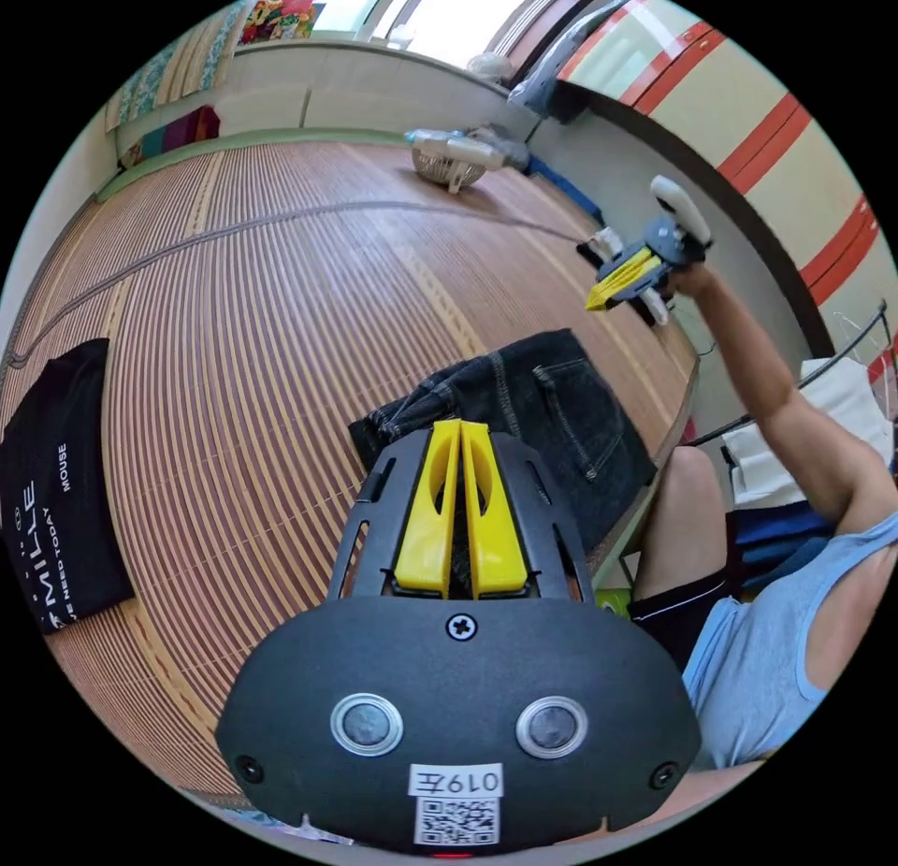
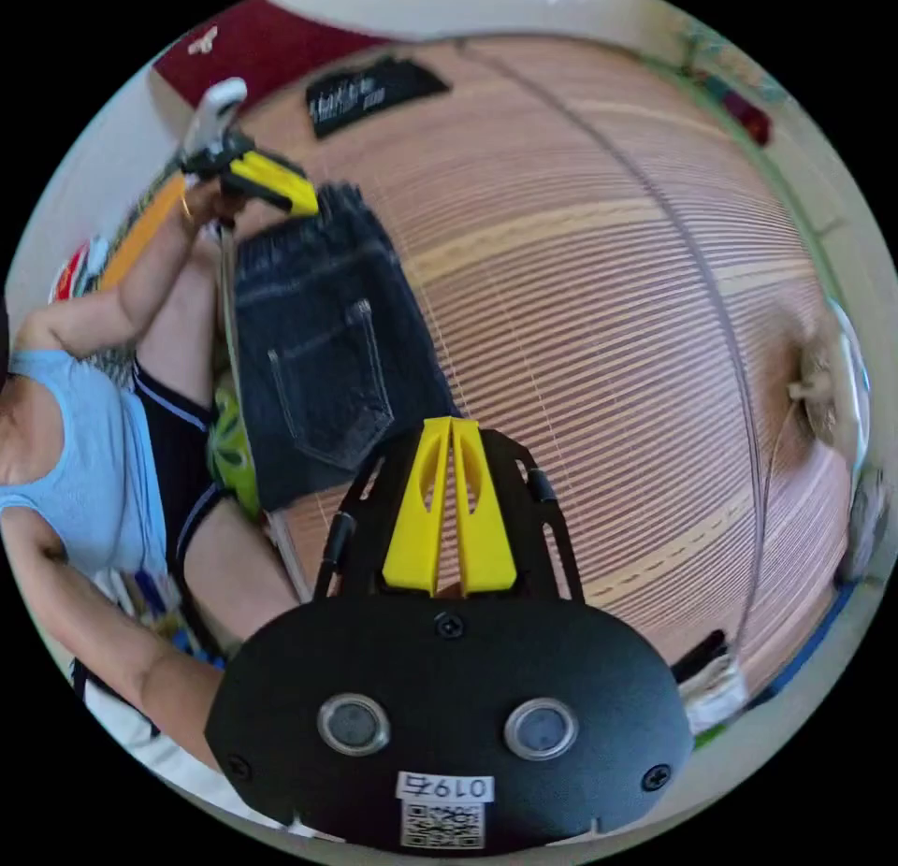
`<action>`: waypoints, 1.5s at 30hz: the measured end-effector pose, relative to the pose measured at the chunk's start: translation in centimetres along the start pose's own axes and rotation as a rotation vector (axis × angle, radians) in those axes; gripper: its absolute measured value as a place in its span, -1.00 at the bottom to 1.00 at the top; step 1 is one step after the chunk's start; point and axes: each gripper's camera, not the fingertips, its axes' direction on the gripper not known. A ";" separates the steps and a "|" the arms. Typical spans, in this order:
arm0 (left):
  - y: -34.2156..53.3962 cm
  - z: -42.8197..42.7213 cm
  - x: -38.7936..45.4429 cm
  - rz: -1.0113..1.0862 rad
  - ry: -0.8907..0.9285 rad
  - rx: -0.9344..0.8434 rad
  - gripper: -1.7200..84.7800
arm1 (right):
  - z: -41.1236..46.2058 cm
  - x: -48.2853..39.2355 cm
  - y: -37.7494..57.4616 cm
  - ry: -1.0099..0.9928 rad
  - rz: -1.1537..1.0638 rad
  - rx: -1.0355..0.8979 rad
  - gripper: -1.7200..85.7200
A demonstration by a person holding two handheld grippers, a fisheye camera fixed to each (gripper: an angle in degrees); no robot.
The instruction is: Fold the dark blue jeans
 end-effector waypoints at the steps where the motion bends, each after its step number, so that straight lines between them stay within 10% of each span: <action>1: 0.7 -0.8 0.8 0.020 0.022 0.043 -0.94 | -2.2 -2.2 3.6 -0.001 0.081 0.159 -0.90; 9: 6.5 -0.4 8.1 0.158 0.025 0.048 -0.94 | 0.2 -22.4 20.2 0.063 0.429 0.610 -0.82; 18: 16.2 -0.1 16.8 0.220 -0.475 0.066 -0.94 | 2.2 -42.0 18.4 0.733 0.497 0.610 -0.85; 31: 20.0 5.8 19.8 0.085 -0.604 0.056 -0.94 | 14.6 -60.8 10.6 1.118 0.018 0.154 -0.60; 45: 21.8 8.9 20.1 0.064 -0.578 0.041 -0.94 | 24.9 -66.7 8.4 1.453 -0.133 -0.110 -0.87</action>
